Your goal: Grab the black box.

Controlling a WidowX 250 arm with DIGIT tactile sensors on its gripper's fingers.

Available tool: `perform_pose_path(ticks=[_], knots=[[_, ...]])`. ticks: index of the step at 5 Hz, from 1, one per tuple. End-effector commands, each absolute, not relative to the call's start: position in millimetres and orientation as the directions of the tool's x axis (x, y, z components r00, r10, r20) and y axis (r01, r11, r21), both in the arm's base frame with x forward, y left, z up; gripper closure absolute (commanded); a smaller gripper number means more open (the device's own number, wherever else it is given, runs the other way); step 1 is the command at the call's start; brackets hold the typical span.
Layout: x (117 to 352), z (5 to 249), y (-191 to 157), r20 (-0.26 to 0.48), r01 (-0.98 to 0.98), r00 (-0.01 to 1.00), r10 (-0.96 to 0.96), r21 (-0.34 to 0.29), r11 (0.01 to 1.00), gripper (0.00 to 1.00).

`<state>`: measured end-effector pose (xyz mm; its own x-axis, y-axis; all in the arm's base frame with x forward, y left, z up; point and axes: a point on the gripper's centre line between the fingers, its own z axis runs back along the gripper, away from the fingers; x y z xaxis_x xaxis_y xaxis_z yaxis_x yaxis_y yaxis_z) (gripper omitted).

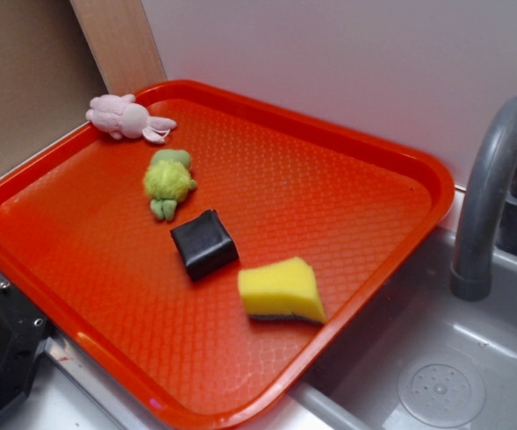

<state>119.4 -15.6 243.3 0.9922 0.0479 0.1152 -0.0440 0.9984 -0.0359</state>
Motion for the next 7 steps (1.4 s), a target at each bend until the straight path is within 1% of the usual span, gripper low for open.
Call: perform_pose_path(ticks=[1,2,3,4,5,6,7], knots=[[119.4,243.3,-15.6,0.115,-0.044,0.992,0.048,-0.036,0.998,0.00],[155.5,203.5,-36.5,0.181,-0.268,0.948,0.262,0.013,0.963,0.00],[185.5,181.9,-53.4,0.228,-0.428,0.870,0.437,-0.091,0.899,0.00],[209.7,145.1,-62.0,0.255,-0.626,0.717,0.649,-0.174,0.760,0.00],[204.7,101.1,-54.0,0.138,-0.801,0.537,0.832,-0.224,0.554,0.00],[200.1,62.9,-64.4,0.003,-0.838,0.526,0.850,-0.166,0.519,0.00],[202.3,43.1,-65.9,-0.053,-0.852,0.518,0.854,-0.121,0.509,0.00]])
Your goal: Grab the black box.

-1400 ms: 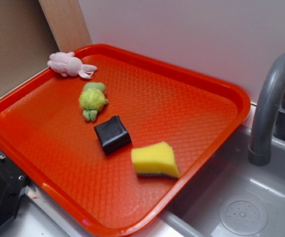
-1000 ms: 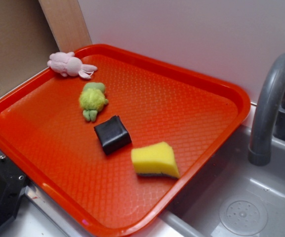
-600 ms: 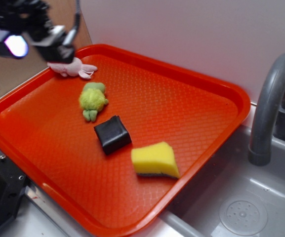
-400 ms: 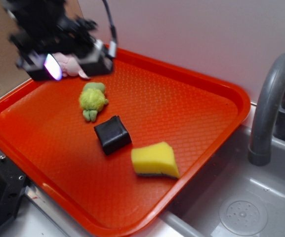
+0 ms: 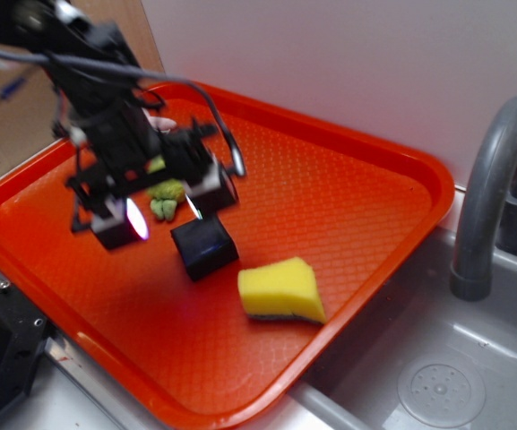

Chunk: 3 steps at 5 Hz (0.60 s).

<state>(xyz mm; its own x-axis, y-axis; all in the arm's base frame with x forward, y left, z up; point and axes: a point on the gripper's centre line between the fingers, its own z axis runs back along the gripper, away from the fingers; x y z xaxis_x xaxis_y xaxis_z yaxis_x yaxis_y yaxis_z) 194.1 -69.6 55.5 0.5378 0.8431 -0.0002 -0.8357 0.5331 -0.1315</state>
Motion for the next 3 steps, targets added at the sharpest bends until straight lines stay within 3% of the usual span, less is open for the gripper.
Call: perform_pose_path(ticks=[1,3], knots=[[215.7,31.1,-75.9,-0.057,-0.852,0.522,0.851,-0.089,0.517,0.00],[234.9,27.5,-90.3,-0.068,-0.834,0.551,0.832,-0.061,0.548,0.00]])
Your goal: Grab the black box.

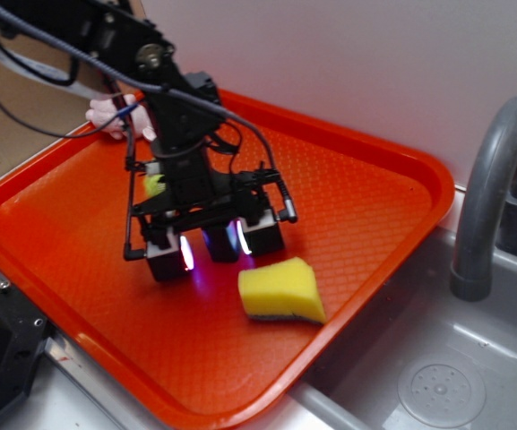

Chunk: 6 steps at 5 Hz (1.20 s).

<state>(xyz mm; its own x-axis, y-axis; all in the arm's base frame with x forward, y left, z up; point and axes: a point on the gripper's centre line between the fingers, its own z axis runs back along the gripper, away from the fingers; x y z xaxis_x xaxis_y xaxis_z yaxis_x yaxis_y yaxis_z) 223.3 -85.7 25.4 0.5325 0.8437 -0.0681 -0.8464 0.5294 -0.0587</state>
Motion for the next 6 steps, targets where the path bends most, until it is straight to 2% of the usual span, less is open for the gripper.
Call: perform_pose_path(ticks=[1,2,3,4,5,6], knots=[[246.5,44.5,-89.9,-0.040,-0.762,0.647,0.761,-0.076,0.643,1.00],[258.2,95.3,-75.5,-0.025,-0.601,0.795,0.606,-0.174,0.780,1.00],[261.1,147.1,-51.4,0.046,-0.491,0.859,0.509,-0.202,0.847,1.00],[245.0,198.2,-25.5,0.146,-0.369,0.899,0.412,-0.251,0.895,1.00],[213.8,243.4,-5.5,0.173,-0.251,0.940,0.293,-0.230,0.940,1.00],[194.5,248.6,-2.2,0.183,-0.254,0.936,0.300,-0.236,0.938,1.00]])
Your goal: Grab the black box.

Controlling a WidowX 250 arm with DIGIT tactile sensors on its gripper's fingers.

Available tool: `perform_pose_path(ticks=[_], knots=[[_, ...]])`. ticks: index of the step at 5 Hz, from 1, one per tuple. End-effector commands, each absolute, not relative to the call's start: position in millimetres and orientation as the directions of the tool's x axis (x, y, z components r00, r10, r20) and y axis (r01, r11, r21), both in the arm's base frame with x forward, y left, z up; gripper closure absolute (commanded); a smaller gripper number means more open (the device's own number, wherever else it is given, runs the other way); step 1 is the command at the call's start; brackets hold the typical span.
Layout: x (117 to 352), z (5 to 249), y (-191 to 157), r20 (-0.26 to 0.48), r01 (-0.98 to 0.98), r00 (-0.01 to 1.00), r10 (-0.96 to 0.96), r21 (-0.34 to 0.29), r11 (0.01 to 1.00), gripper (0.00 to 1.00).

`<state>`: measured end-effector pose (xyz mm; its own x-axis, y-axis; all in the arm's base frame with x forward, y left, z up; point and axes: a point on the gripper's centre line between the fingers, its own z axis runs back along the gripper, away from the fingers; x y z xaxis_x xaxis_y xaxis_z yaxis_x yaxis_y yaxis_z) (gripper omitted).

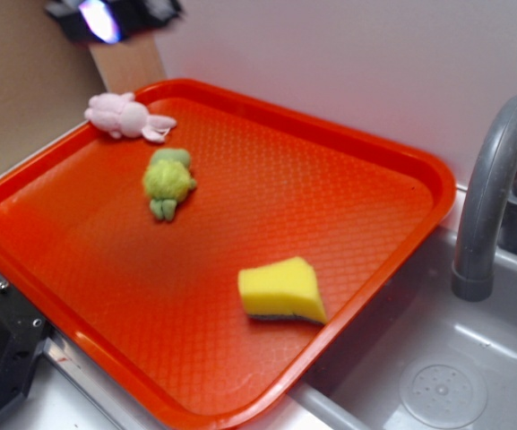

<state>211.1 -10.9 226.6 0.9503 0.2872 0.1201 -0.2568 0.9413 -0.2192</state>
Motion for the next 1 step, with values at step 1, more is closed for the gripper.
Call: perform_pose_path(ticks=[1], knots=[[190.9,250.5,-2.8,0.198,-0.252,0.934,0.299,-0.228,0.940,1.00]])
